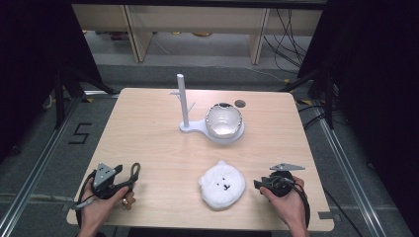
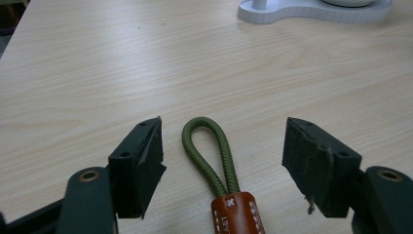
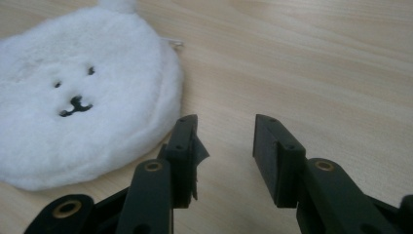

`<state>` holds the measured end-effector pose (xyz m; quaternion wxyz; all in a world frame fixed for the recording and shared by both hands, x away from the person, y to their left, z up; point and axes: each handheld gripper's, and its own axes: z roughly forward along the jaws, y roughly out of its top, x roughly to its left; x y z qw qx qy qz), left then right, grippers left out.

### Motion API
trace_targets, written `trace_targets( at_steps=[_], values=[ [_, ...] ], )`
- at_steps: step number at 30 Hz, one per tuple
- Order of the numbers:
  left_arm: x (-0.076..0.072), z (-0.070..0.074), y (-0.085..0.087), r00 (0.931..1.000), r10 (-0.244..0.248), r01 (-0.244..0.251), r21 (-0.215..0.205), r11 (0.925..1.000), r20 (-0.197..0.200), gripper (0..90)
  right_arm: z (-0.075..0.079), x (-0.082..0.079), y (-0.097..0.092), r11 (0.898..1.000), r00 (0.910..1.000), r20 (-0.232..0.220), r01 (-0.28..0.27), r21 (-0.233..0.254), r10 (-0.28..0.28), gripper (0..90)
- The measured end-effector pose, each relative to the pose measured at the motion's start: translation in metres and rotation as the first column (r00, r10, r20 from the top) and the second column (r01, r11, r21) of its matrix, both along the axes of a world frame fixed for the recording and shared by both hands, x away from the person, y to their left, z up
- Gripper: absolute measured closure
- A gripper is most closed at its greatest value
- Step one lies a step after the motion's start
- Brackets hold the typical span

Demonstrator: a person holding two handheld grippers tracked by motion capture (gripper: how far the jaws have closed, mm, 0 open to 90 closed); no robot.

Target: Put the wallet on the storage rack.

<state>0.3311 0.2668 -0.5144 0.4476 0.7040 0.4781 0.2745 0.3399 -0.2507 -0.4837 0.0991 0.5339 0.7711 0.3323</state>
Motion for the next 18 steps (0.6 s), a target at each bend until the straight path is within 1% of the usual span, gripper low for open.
trace_targets(
  at_steps=[1,2,3,4,5,6,7,8,9,10,11,12,13,14,15,16,17,18],
  values=[
    [0.001,0.001,0.000,1.0000,0.003,-0.003,-0.004,1.0000,-0.004,31.2,0.003,0.001,0.000,1.000,0.9997,-0.022,-0.014,-0.004,0.014,63.6],
    [0.001,0.002,0.000,1.0000,0.001,-0.001,0.000,1.0000,-0.009,31.7,0.004,0.003,0.000,1.000,0.9996,-0.010,-0.026,-0.005,0.026,64.8],
    [0.003,0.002,0.000,0.9999,-0.002,0.002,-0.001,1.0000,-0.011,32.4,0.008,0.004,0.002,1.000,0.9981,-0.059,-0.022,-0.006,0.021,66.0],
    [0.004,0.003,-0.001,0.9999,-0.004,0.004,-0.002,1.0000,-0.016,33.1,0.012,0.005,0.003,1.000,0.9958,-0.088,-0.022,0.001,0.022,66.4],
    [0.004,0.004,-0.002,0.9999,-0.006,0.006,-0.006,1.0000,-0.014,33.6,0.011,0.009,0.002,0.999,0.9970,-0.060,-0.050,-0.015,0.049,66.3],
    [0.004,0.004,-0.002,0.9999,-0.006,0.006,-0.006,1.0000,-0.014,33.8,0.011,0.009,0.002,0.999,0.9970,-0.060,-0.050,-0.015,0.049,66.3],
    [0.005,0.006,-0.003,0.9999,-0.011,0.010,-0.012,0.9999,-0.013,33.8,0.015,0.010,0.004,0.998,0.9928,-0.102,-0.061,0.009,0.062,65.9],
    [0.007,0.007,-0.003,0.9996,-0.028,0.028,-0.011,0.9995,-0.004,33.9,0.017,0.012,0.006,0.998,0.9926,-0.104,-0.064,-0.009,0.063,64.9],
    [0.007,0.008,-0.003,0.9995,-0.029,0.029,-0.011,0.9995,-0.010,33.9,0.018,0.014,0.007,0.997,0.9923,-0.101,-0.074,-0.008,0.073,64.3],
    [0.008,0.009,-0.003,0.9994,-0.034,0.034,-0.012,0.9994,-0.011,33.9,0.019,0.015,0.009,0.997,0.9925,-0.100,-0.073,-0.012,0.071,63.7],
    [0.009,0.010,-0.004,0.9992,-0.036,0.036,-0.013,0.9993,-0.014,33.9,0.019,0.016,0.010,0.996,0.9913,-0.096,-0.091,-0.008,0.090,63.3],
    [0.008,0.010,-0.004,0.9992,-0.025,0.024,-0.004,0.9997,-0.031,33.9,0.021,0.018,0.011,0.995,0.9905,-0.101,-0.096,-0.019,0.094,62.5],
    [0.009,0.010,-0.003,0.9989,-0.030,0.030,0.002,0.9995,-0.037,33.9,0.022,0.019,0.013,0.994,0.9899,-0.101,-0.103,-0.025,0.100,61.9],
    [0.009,0.010,-0.003,0.9986,-0.033,0.033,0.006,0.9994,-0.041,33.9,0.028,0.020,0.018,0.992,0.9829,-0.147,-0.118,-0.040,0.111,61.0],
    [0.009,0.010,-0.003,0.9984,-0.039,0.039,0.007,0.9992,-0.040,33.9,0.028,0.020,0.018,0.992,0.9829,-0.147,-0.118,-0.040,0.111,61.0],
    [0.009,0.010,-0.002,0.9980,-0.054,0.054,0.011,0.9985,-0.033,33.9,0.033,0.023,0.023,0.990,0.9804,-0.151,-0.135,-0.046,0.127,60.0],
    [0.008,0.009,-0.001,0.9979,-0.057,0.057,-0.001,0.9984,-0.032,33.9,0.033,0.023,0.023,0.990,0.9804,-0.151,-0.135,-0.046,0.127,60.0],
    [0.007,0.009,0.000,0.9980,-0.055,0.055,-0.001,0.9985,-0.031,33.9,0.035,0.024,0.026,0.989,0.9778,-0.165,-0.139,-0.050,0.129,59.2]
  ],
)
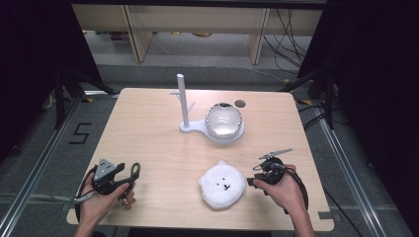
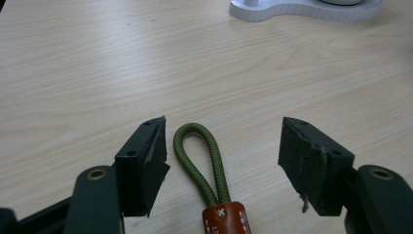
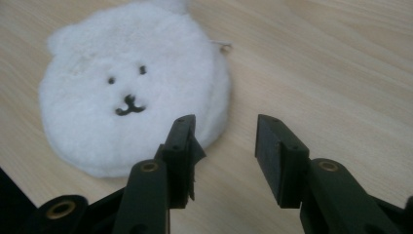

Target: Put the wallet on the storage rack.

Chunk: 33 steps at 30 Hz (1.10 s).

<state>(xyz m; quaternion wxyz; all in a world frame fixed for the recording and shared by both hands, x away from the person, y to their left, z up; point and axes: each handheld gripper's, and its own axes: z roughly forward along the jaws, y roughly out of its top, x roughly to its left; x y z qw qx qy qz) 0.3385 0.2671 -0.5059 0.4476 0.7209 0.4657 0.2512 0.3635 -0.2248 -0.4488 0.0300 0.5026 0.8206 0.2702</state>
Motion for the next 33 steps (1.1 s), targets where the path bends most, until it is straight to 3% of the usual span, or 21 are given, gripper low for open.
trace_targets(
  at_steps=[2,4,6,7,10,11,14,16,22,24,25,29,33],
  values=[
    [-0.003,-0.001,0.002,0.9996,0.023,-0.023,-0.008,0.9997,-0.016,34.0,0.005,0.007,0.011,1.000,0.9988,-0.046,-0.017,-0.013,0.016,57.2],
    [-0.003,-0.002,0.004,0.9999,0.011,-0.011,-0.015,0.9998,-0.005,34.0,0.004,0.012,0.017,0.999,0.9963,-0.083,-0.027,-0.028,0.025,56.4],
    [-0.004,-0.002,0.004,0.9995,0.028,-0.028,-0.022,0.9994,-0.018,34.0,0.003,0.015,0.019,0.999,0.9960,-0.086,-0.026,-0.037,0.023,55.6],
    [-0.001,-0.003,0.005,1.0000,0.007,-0.007,-0.020,0.9998,-0.004,34.0,0.001,0.022,0.024,0.997,0.9944,-0.089,-0.061,-0.049,0.057,54.5],
    [0.000,-0.005,0.005,0.9998,0.013,-0.014,-0.013,0.9998,-0.012,34.0,0.000,0.029,0.030,0.996,0.9932,-0.098,-0.068,-0.063,0.062,53.3],
    [-0.001,-0.006,0.003,0.9994,0.024,-0.025,-0.018,0.9995,-0.026,34.0,-0.004,0.037,0.034,0.991,0.9907,-0.086,-0.112,-0.077,0.105,52.1],
    [0.001,-0.007,0.002,0.9999,0.004,-0.004,-0.012,0.9999,-0.016,34.0,-0.008,0.043,0.039,0.987,0.9883,-0.085,-0.135,-0.092,0.127,50.3],
    [0.000,-0.008,0.002,0.9998,-0.002,0.002,-0.010,0.9999,-0.017,33.9,-0.011,0.047,0.047,0.987,0.9852,-0.117,-0.135,-0.083,0.125,46.9],
    [0.001,-0.010,0.000,0.9997,-0.020,0.020,-0.007,0.9998,-0.013,33.8,-0.017,0.051,0.055,0.980,0.9777,-0.142,-0.169,-0.100,0.155,45.7],
    [0.001,-0.010,0.000,0.9996,-0.025,0.025,-0.003,0.9997,-0.012,33.8,-0.020,0.052,0.057,0.973,0.9761,-0.128,-0.192,-0.127,0.175,45.7],
    [0.001,-0.011,0.001,0.9996,-0.025,0.025,-0.006,0.9997,-0.013,33.8,-0.020,0.051,0.060,0.975,0.9771,-0.137,-0.181,-0.131,0.163,45.7],
    [-0.002,-0.010,0.003,0.9993,0.019,-0.020,-0.017,0.9997,-0.031,33.8,-0.023,0.053,0.062,0.965,0.9724,-0.138,-0.209,-0.156,0.188,45.7],
    [-0.002,-0.010,0.004,0.9993,0.026,-0.026,-0.024,0.9994,-0.027,33.9,-0.023,0.053,0.065,0.959,0.9687,-0.149,-0.224,-0.176,0.199,48.2]
  ],
)
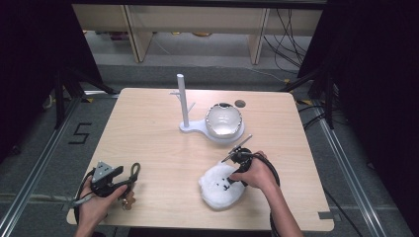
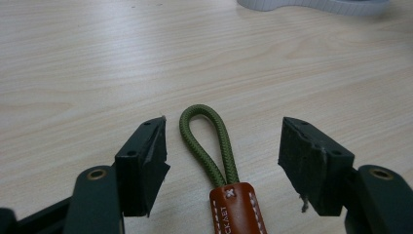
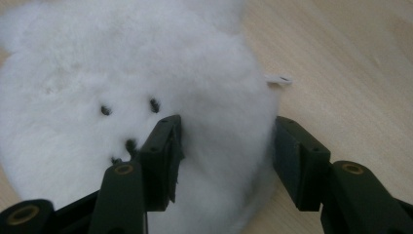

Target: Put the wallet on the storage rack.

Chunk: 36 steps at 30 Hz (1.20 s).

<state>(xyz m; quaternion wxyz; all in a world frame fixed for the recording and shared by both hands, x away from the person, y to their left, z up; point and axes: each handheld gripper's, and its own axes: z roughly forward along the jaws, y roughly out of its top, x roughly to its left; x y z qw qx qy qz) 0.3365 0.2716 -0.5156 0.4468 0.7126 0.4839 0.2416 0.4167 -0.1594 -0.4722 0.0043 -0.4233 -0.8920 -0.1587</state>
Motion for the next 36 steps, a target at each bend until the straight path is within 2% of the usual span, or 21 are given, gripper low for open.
trace_targets(
  at_steps=[3,4,5,7,8,11,12,13,17,19,22,23,25,27,29,31,33,35,36],
  values=[
    [0.000,-0.001,0.001,1.0000,-0.007,0.007,0.001,1.0000,0.002,33.8,0.000,-0.001,0.002,1.000,0.9998,0.002,-0.020,-0.017,0.020,53.3],
    [0.000,-0.001,0.001,1.0000,-0.005,0.005,-0.001,1.0000,0.002,33.9,0.000,-0.002,0.003,0.999,0.9996,0.011,-0.027,-0.028,0.027,57.0],
    [0.000,-0.001,0.003,0.9999,-0.013,0.013,0.001,0.9999,0.007,33.9,0.002,-0.005,0.004,0.999,0.9998,0.015,-0.015,-0.034,0.016,64.5],
    [-0.001,-0.001,0.003,1.0000,-0.001,0.001,-0.003,1.0000,-0.003,33.9,0.001,-0.005,0.004,0.999,0.9995,0.024,-0.021,-0.032,0.022,67.6],
    [0.000,-0.002,0.003,0.9999,-0.010,0.010,-0.011,0.9999,0.008,33.9,0.002,-0.006,0.003,0.999,0.9991,0.038,-0.020,-0.026,0.021,74.4],
    [0.000,-0.003,0.003,0.9999,-0.009,0.009,-0.011,0.9999,0.006,33.9,0.003,-0.007,0.001,0.999,0.9985,0.042,-0.034,-0.008,0.034,77.9],
    [0.001,-0.003,0.004,0.9997,-0.023,0.023,-0.008,0.9997,0.010,33.9,0.002,-0.009,0.001,1.000,0.9990,0.040,-0.020,-0.002,0.020,78.7],
    [-0.001,-0.003,0.003,1.0000,0.003,-0.003,-0.012,0.9999,-0.007,33.9,0.002,-0.009,0.000,1.000,0.9985,0.049,-0.025,0.007,0.025,79.6],
    [0.000,-0.003,0.003,0.9998,-0.018,0.019,-0.011,0.9998,0.010,33.9,0.004,-0.013,-0.003,0.999,0.9987,0.048,-0.019,0.031,0.018,81.2],
    [0.000,-0.003,0.003,0.9998,-0.016,0.016,-0.008,0.9998,0.010,33.9,0.007,-0.017,-0.006,0.998,0.9976,0.068,-0.019,0.063,0.015,81.8],
    [-0.001,-0.004,0.003,1.0000,-0.002,0.002,-0.008,1.0000,-0.001,33.9,0.011,-0.021,-0.008,0.996,0.9959,0.090,-0.009,0.083,0.002,82.1],
    [-0.001,-0.004,0.003,1.0000,-0.003,0.003,-0.005,1.0000,-0.003,33.9,0.013,-0.023,-0.010,0.995,0.9940,0.108,-0.023,0.098,0.012,82.2],
    [-0.002,-0.003,0.002,1.0000,0.001,-0.001,-0.008,1.0000,-0.005,33.8,0.019,-0.029,-0.012,0.991,0.9911,0.131,0.005,0.132,-0.023,82.3],
    [0.000,-0.004,0.003,0.9998,-0.018,0.018,-0.005,0.9998,0.009,33.7,0.025,-0.035,-0.018,0.986,0.9819,0.184,0.013,0.168,-0.044,82.6],
    [0.000,-0.003,0.002,0.9998,-0.018,0.018,-0.003,0.9998,0.010,33.6,0.027,-0.036,-0.020,0.985,0.9793,0.197,0.014,0.172,-0.048,82.7],
    [0.000,-0.004,0.002,0.9998,-0.017,0.017,-0.001,0.9999,0.010,33.4,0.031,-0.041,-0.026,0.978,0.9662,0.246,0.027,0.207,-0.078,83.0],
    [-0.002,-0.003,0.002,1.0000,0.001,-0.001,-0.003,1.0000,-0.003,33.4,0.033,-0.042,-0.028,0.977,0.9655,0.248,0.027,0.210,-0.080,83.1],
    [-0.001,-0.003,0.002,1.0000,-0.003,0.003,-0.002,1.0000,-0.001,33.3,0.036,-0.044,-0.032,0.975,0.9569,0.277,0.025,0.223,-0.087,83.4],
    [-0.001,-0.003,0.002,1.0000,-0.004,0.004,-0.002,1.0000,0.000,33.3,0.038,-0.045,-0.034,0.973,0.9558,0.278,0.030,0.227,-0.094,83.5]
  ],
)
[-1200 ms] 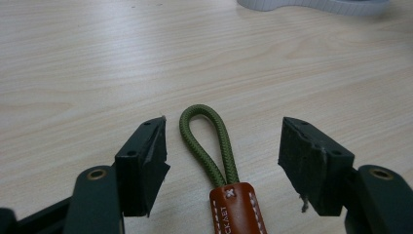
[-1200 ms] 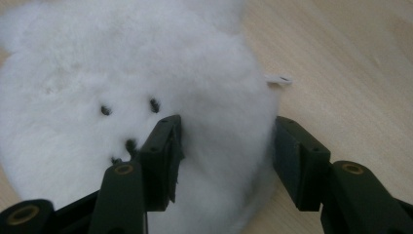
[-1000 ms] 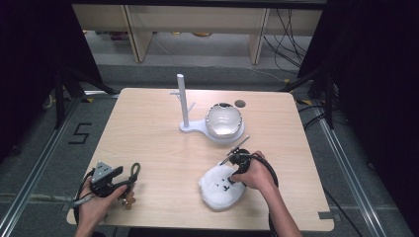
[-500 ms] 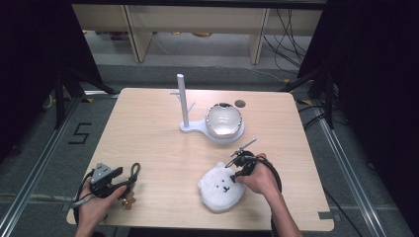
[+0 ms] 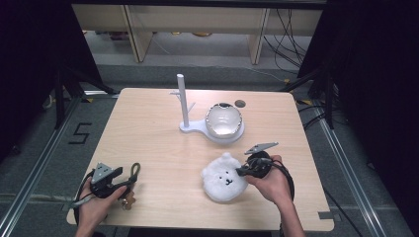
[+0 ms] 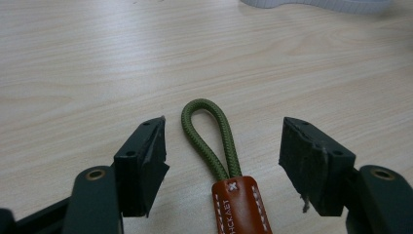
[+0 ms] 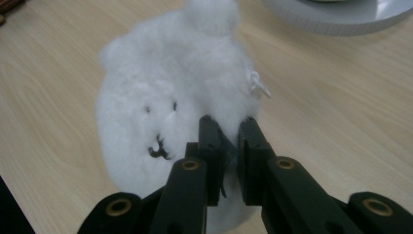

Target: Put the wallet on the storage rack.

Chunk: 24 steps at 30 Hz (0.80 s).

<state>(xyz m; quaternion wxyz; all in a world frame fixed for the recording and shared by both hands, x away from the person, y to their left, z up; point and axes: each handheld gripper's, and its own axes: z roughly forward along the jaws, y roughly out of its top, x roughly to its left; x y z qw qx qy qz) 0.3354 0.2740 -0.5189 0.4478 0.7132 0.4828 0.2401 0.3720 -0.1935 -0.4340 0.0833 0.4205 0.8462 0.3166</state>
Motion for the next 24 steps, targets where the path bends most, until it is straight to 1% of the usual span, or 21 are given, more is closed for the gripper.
trace_targets(
  at_steps=[1,2,3,4,5,6,7,8,10,11,12,14,15,16,18,19,20,21,22,23,24],
  values=[
    [0.000,0.000,0.001,1.0000,-0.005,0.005,0.003,1.0000,0.003,33.3,0.001,-0.001,-0.002,1.000,0.9999,0.011,0.005,0.008,-0.005,83.5],
    [0.000,0.000,0.000,1.0000,0.000,0.000,0.001,1.0000,0.001,33.3,0.004,-0.002,-0.005,1.000,0.9995,0.029,0.014,0.028,-0.015,83.6],
    [0.000,0.000,0.000,1.0000,0.006,-0.006,-0.002,1.0000,-0.004,33.3,0.004,-0.002,-0.005,1.000,0.9995,0.029,0.014,0.028,-0.015,83.6],
    [0.000,0.000,0.001,1.0000,0.001,-0.001,0.000,1.0000,0.001,33.2,0.003,-0.001,-0.005,0.999,0.9978,0.063,0.015,0.043,-0.018,83.7],
    [0.000,0.000,0.001,1.0000,0.006,-0.006,-0.003,1.0000,-0.001,33.2,0.006,-0.003,-0.006,0.998,0.9979,0.055,0.031,0.058,-0.034,83.8],
    [0.000,0.000,0.001,1.0000,0.008,-0.008,-0.004,1.0000,-0.001,33.2,0.008,-0.002,-0.008,0.998,0.9963,0.080,0.027,0.062,-0.032,83.8],
    [0.000,0.000,0.001,1.0000,0.007,-0.007,-0.003,1.0000,0.001,33.2,0.009,-0.004,-0.007,0.995,0.9950,0.082,0.050,0.088,-0.057,83.8],
    [0.000,0.000,0.001,0.9999,0.010,-0.010,-0.004,0.9999,0.000,33.2,0.011,-0.004,-0.010,0.997,0.9950,0.090,0.039,0.068,-0.045,83.8],
    [0.000,0.000,0.001,0.9999,0.012,-0.012,-0.005,0.9999,0.000,33.2,0.014,-0.005,-0.009,0.992,0.9931,0.090,0.065,0.104,-0.075,83.8],
    [0.000,0.000,0.001,0.9999,0.011,-0.011,-0.007,0.9999,0.001,33.2,0.016,-0.005,-0.011,0.994,0.9925,0.103,0.056,0.098,-0.067,83.8],
    [0.000,0.000,0.001,0.9999,0.013,-0.013,-0.007,0.9999,0.000,33.2,0.019,-0.005,-0.011,0.991,0.9892,0.119,0.072,0.117,-0.086,83.8],
    [0.000,0.000,0.001,0.9999,0.012,-0.012,-0.006,0.9999,0.001,33.2,0.020,-0.004,-0.012,0.991,0.9889,0.122,0.071,0.116,-0.085,83.8],
    [0.000,-0.001,0.000,0.9999,0.013,-0.013,-0.005,0.9999,0.000,33.2,0.020,-0.004,-0.011,0.987,0.9869,0.126,0.084,0.135,-0.101,83.8],
    [0.000,-0.001,0.000,0.9999,0.013,-0.013,-0.004,0.9999,0.000,33.1,0.022,-0.002,-0.015,0.991,0.9828,0.162,0.071,0.114,-0.089,83.8],
    [-0.001,-0.001,0.000,0.9998,0.019,-0.019,0.000,0.9998,0.000,33.0,0.024,-0.002,-0.015,0.991,0.9808,0.172,0.072,0.116,-0.092,83.8],
    [0.000,-0.002,0.000,0.9999,0.012,-0.012,0.000,0.9999,0.009,32.9,0.024,-0.001,-0.016,0.990,0.9778,0.189,0.068,0.119,-0.090,83.8],
    [0.000,-0.002,0.001,0.9999,0.006,-0.006,0.005,1.0000,0.010,32.8,0.027,-0.003,-0.015,0.986,0.9819,0.153,0.091,0.139,-0.112,83.8],
    [0.000,-0.002,0.001,0.9999,0.010,-0.010,0.001,0.9999,0.010,32.7,0.028,-0.003,-0.015,0.984,0.9799,0.159,0.097,0.149,-0.120,83.8],
    [-0.001,-0.002,0.000,0.9998,0.020,-0.020,0.002,0.9998,0.003,32.7,0.029,-0.002,-0.016,0.985,0.9786,0.168,0.095,0.142,-0.118,83.8],
    [-0.001,-0.001,0.000,0.9997,0.024,-0.024,0.006,0.9997,0.001,32.7,0.029,-0.001,-0.015,0.982,0.9774,0.171,0.096,0.163,-0.124,83.8],
    [0.001,-0.002,0.001,0.9999,0.008,-0.008,0.003,1.0000,0.013,32.7,0.030,0.001,-0.017,0.985,0.9767,0.181,0.088,0.151,-0.115,83.8]
  ],
)
